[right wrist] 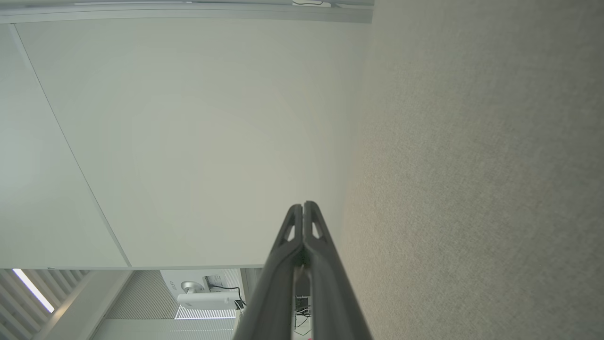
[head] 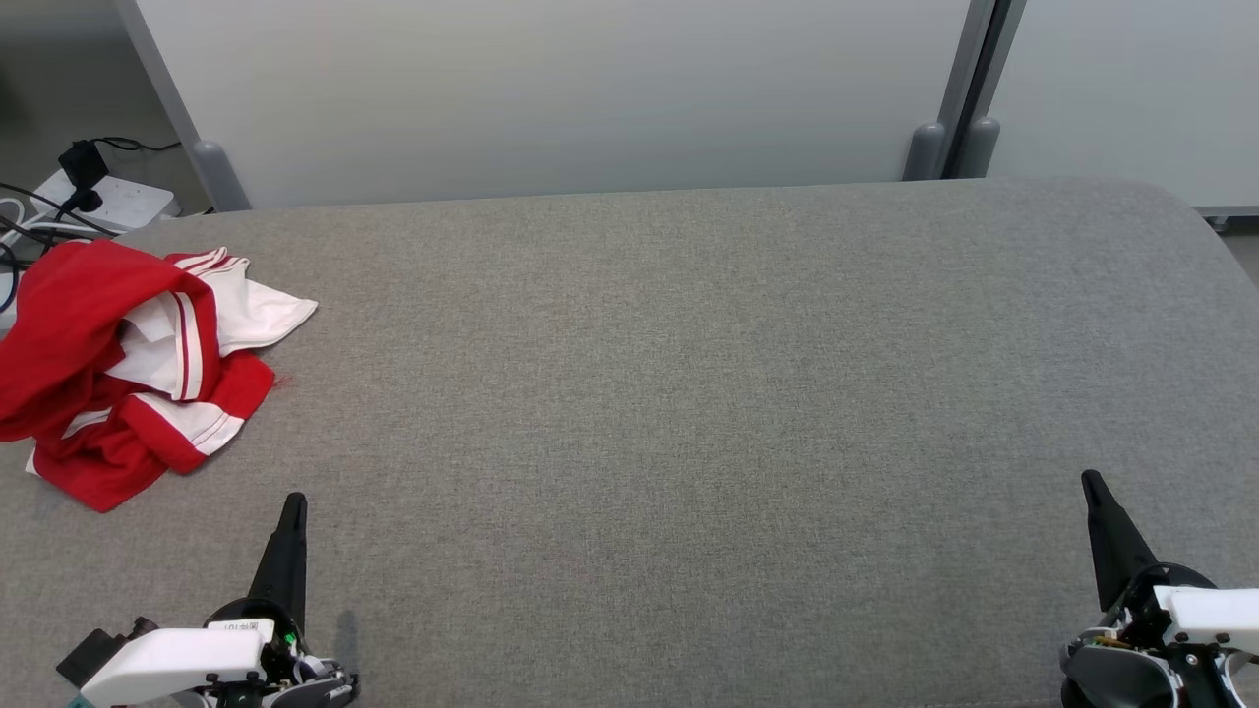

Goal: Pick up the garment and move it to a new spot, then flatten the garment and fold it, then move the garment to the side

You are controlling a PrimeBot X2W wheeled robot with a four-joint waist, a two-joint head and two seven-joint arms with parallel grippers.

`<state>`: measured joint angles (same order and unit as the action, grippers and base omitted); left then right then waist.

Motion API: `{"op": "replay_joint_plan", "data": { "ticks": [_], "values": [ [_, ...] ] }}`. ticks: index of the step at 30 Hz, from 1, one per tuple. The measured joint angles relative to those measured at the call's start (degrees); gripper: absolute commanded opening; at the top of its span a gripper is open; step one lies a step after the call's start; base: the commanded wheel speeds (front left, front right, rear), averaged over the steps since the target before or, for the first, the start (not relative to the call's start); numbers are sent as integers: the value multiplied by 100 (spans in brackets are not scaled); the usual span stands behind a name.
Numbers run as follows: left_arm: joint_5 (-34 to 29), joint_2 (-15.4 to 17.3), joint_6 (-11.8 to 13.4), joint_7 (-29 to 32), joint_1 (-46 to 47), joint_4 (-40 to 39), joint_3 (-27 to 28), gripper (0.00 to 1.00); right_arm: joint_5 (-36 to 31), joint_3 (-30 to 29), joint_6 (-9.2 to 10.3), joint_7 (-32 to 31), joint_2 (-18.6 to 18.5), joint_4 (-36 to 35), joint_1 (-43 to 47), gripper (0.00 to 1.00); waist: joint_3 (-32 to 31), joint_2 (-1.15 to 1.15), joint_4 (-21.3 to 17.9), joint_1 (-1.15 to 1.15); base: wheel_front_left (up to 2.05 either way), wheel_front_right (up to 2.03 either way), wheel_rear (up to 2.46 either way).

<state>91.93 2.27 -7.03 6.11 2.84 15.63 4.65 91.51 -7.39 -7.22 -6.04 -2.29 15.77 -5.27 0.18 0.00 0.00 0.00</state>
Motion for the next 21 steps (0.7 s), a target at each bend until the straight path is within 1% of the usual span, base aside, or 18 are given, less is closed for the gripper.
{"op": "replay_joint_plan", "data": {
  "ticks": [7, 8, 14, 21],
  "values": [
    [0, 0, 0, 0, 0, 0, 0, 0, 0, 0, 0, 0, 0, 0, 0, 0, 0, 0, 0, 0, 0, 0, 0],
    [0, 0, 0, 0, 0, 0, 0, 100, 0, 0, 0, 0, 0, 0, 0, 100, 0, 0, 0, 0, 0, 0, 0],
    [-3, -142, 10, -4, -327, 407, -19, 100, -3, 47, 8, 1, 137, 385, 268, 100, 9, 0, -1, 0, 0, 0, 0],
    [-27, -125, 12, -73, -347, 459, -59, 100, -48, 105, 18, 44, 147, 406, 254, 100, 3, 0, -1, 2, 0, 0, 0]
  ]
}}
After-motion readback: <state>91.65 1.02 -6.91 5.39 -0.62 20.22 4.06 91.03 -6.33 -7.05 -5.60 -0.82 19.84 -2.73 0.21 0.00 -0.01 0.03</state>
